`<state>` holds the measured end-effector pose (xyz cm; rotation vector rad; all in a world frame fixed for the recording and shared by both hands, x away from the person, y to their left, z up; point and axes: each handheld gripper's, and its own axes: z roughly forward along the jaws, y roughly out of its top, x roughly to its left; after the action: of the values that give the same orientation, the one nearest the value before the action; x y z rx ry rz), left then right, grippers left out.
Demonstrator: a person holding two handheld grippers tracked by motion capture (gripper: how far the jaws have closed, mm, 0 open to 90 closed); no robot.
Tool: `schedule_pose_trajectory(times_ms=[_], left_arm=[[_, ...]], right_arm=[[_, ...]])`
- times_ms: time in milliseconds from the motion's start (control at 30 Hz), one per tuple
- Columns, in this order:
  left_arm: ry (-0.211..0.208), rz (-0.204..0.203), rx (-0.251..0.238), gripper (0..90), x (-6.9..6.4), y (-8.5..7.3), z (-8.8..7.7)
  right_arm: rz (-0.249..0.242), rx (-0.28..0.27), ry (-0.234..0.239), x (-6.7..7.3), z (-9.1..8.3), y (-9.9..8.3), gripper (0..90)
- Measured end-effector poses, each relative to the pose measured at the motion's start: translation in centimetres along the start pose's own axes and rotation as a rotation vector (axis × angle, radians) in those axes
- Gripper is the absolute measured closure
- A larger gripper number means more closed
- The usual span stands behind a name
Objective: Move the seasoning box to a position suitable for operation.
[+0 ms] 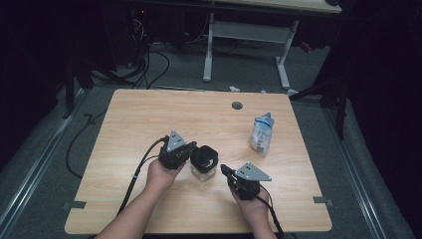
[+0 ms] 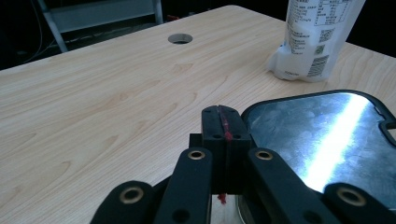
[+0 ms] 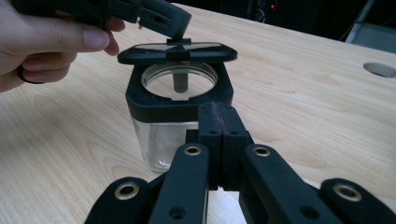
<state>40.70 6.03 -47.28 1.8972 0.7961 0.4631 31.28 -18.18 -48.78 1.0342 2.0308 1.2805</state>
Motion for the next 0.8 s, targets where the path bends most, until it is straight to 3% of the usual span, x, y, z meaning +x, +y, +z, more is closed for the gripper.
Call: schedule_pose_trajectory(times_ms=[367,800], left_arm=[[-0.005,-0.004,0.0,90.0,0.1,0.0,0.0],[-0.005,-0.012,-0.004,90.0,0.1,-0.1,0.0]], right_arm=[[-0.02,0.0,0.012,0.5,1.0,1.8,90.0],[-0.02,0.012,0.027,0.9,2.4,2.1,90.0]])
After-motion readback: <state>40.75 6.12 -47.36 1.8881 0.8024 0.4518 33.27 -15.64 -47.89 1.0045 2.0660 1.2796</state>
